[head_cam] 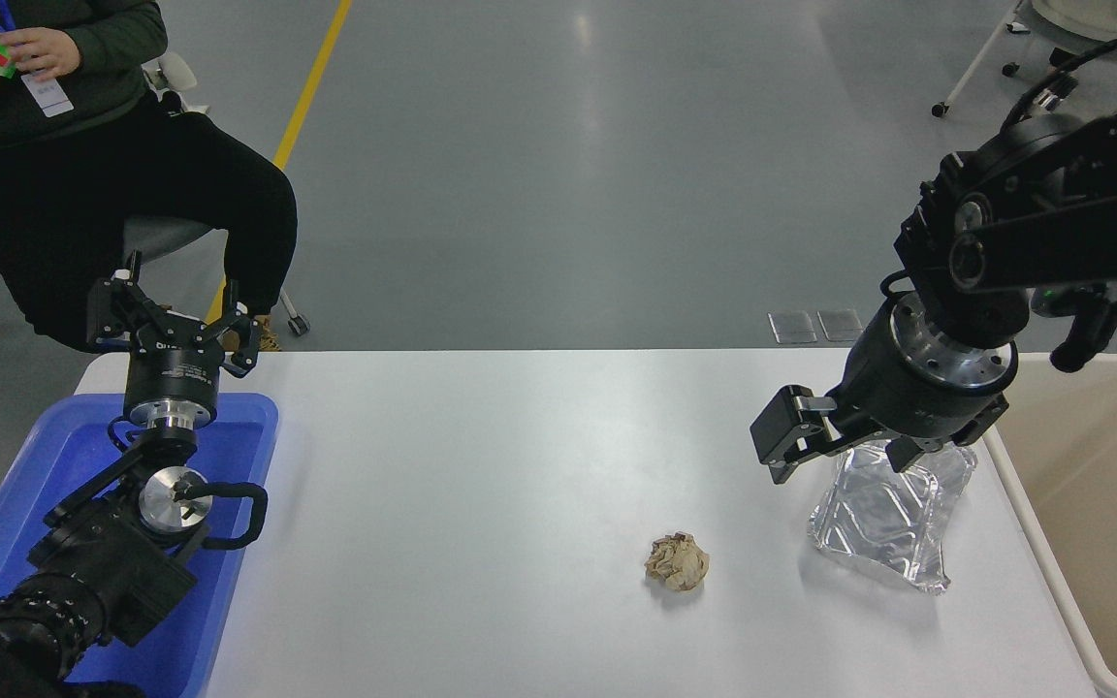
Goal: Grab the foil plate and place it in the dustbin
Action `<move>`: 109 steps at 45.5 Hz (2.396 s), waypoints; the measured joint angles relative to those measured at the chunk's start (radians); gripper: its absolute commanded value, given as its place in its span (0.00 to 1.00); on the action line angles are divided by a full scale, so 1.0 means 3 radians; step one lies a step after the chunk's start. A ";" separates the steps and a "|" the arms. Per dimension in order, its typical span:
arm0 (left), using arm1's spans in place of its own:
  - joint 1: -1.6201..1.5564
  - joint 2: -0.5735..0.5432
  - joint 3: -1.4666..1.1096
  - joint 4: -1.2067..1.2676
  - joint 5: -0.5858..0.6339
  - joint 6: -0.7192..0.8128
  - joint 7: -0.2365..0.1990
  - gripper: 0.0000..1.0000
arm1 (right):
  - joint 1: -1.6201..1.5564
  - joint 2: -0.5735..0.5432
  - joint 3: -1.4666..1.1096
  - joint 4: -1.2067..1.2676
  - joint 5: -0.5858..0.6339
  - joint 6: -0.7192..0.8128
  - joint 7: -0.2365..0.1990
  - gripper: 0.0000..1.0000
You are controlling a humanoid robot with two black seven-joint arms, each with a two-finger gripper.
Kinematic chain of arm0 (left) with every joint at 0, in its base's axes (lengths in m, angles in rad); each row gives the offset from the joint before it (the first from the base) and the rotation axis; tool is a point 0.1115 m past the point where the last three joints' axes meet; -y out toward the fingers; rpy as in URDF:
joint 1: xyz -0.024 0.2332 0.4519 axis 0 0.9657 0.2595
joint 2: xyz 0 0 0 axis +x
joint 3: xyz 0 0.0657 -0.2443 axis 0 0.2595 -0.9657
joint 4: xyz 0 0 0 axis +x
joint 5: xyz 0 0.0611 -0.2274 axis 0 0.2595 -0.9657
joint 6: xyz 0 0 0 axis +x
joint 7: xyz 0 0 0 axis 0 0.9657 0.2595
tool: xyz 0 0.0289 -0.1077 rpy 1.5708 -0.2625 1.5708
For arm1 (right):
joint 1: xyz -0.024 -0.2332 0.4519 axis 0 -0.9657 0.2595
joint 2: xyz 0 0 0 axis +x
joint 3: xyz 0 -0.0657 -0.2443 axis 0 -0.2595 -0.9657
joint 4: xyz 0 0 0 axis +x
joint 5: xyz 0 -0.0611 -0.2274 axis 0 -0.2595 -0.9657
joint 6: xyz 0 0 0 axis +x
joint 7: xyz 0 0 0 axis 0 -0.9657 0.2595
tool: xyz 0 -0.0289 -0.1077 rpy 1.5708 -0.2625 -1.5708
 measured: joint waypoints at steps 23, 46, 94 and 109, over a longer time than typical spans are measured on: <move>0.0002 -0.0005 -0.0015 0.0000 -0.0001 0.0000 0.0000 0.99 | -0.0099 0.0001 0.0011 -0.0047 -0.0013 -0.0016 -0.0005 1.00; 0.0000 -0.0002 -0.0016 0.0000 0.0000 0.0000 0.0000 0.99 | -0.0299 -0.0302 -0.0047 -0.0156 -0.0162 -0.0107 -0.0004 1.00; -0.0001 0.0000 -0.0013 0.0000 0.0000 0.0000 0.0000 0.99 | -0.3169 -0.1484 0.0799 -0.2422 -0.0898 -0.0677 -0.0121 1.00; -0.0002 0.0000 -0.0011 0.0000 0.0000 0.0000 0.0000 0.99 | -0.3716 -0.1314 0.1130 -0.2600 -0.0767 -0.1246 -0.0256 1.00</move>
